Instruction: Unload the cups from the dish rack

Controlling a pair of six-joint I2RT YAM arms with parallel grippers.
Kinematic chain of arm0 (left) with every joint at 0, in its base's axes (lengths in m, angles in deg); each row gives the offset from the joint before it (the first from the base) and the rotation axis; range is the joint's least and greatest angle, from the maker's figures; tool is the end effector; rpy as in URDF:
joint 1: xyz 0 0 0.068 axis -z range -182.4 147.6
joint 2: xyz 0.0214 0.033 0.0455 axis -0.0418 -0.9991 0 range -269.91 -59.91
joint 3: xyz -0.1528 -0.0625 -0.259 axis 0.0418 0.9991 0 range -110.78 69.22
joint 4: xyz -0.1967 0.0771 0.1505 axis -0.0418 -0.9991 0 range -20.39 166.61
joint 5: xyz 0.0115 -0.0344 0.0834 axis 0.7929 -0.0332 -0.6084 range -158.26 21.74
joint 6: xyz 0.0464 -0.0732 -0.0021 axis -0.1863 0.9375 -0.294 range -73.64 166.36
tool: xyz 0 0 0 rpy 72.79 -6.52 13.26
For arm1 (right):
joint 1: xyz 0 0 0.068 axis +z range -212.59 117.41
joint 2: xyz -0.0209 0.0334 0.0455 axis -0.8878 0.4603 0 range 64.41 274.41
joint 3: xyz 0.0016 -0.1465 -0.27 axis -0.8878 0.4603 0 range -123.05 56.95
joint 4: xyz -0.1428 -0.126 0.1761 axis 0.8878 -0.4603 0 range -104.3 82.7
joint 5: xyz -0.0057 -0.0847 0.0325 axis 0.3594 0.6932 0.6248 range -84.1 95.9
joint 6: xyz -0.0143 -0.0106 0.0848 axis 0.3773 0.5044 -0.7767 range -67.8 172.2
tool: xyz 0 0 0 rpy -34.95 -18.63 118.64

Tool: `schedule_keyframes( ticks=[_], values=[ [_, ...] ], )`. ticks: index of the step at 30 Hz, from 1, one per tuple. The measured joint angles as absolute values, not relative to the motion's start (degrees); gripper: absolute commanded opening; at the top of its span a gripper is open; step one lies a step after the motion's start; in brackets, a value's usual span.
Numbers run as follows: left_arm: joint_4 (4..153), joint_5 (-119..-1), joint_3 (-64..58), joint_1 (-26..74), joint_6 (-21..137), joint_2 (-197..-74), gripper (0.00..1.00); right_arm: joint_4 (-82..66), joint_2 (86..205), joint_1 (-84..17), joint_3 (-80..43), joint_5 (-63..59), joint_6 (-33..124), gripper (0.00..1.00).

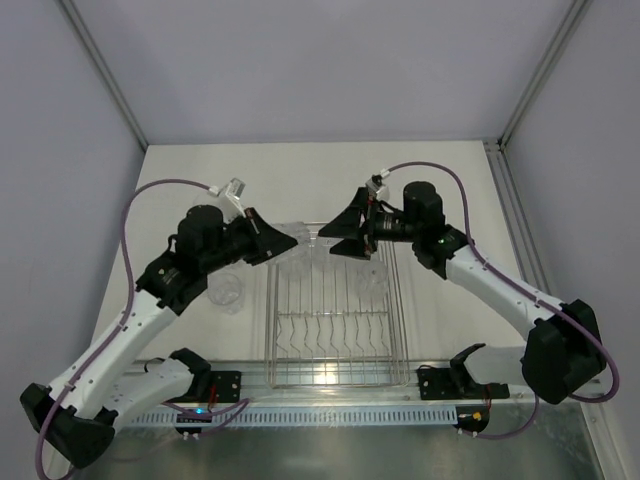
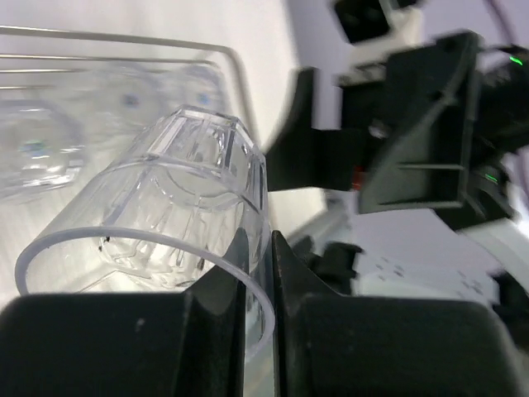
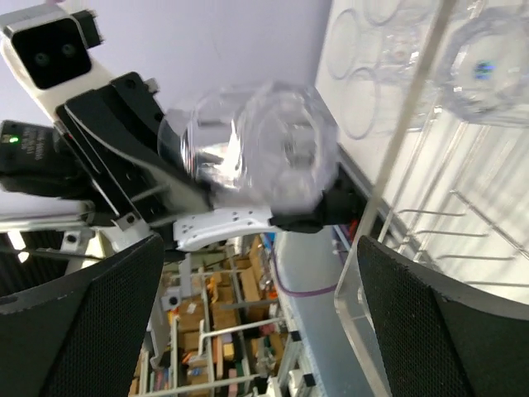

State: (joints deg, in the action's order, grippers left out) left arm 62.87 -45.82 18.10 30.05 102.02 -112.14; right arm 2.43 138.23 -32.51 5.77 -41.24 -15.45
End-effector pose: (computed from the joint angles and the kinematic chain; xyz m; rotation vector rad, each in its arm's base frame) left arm 0.1705 -0.1431 0.3682 -0.1054 2.0615 -1.3828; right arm 0.2373 0.2023 0.3347 -0.0147 2.1924 1.8371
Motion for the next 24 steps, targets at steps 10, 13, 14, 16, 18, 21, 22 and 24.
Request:
schedule_keyframes(
  ticks=[10, 13, 14, 16, 18, 21, 22, 24],
  values=[
    [29.36, -75.22, 5.32, 17.70, 92.49, -121.14, 0.00, -36.69, 137.14, -33.05, -12.39, -21.72, 14.71, 1.00],
    [25.25, -77.95, 6.02, 11.93, 89.45, -124.53, 0.00, -45.04, 137.03, -30.65, -15.51, -12.61, 22.84, 1.00],
    [24.71, -78.61, 6.02, 10.77, 88.71, -125.30, 0.00, -47.38, 137.03, -29.91, -15.60, -10.16, 24.96, 0.99],
    [24.14, -79.74, 5.91, 8.15, 86.70, -127.09, 0.00, -51.81, 137.25, -28.33, -15.23, -5.39, 28.17, 1.00],
    [24.01, -80.25, 5.36, 6.01, 84.82, -128.97, 0.00, -54.63, 137.60, -26.58, -14.20, -1.35, 30.36, 1.00],
    [24.01, -80.49, 2.87, 3.49, 82.79, -131.57, 0.00, -56.65, 138.39, -24.05, -12.21, 3.37, 32.35, 1.00],
    [24.09, -80.49, 1.62, 2.79, 82.05, -132.36, 0.00, -57.10, 138.82, -23.44, -11.67, 4.64, 32.83, 1.00],
    [24.68, -80.44, -0.89, 1.70, 81.04, -133.69, 0.00, -57.67, 139.96, -22.54, -11.21, 6.69, 33.72, 1.00]
  ],
)
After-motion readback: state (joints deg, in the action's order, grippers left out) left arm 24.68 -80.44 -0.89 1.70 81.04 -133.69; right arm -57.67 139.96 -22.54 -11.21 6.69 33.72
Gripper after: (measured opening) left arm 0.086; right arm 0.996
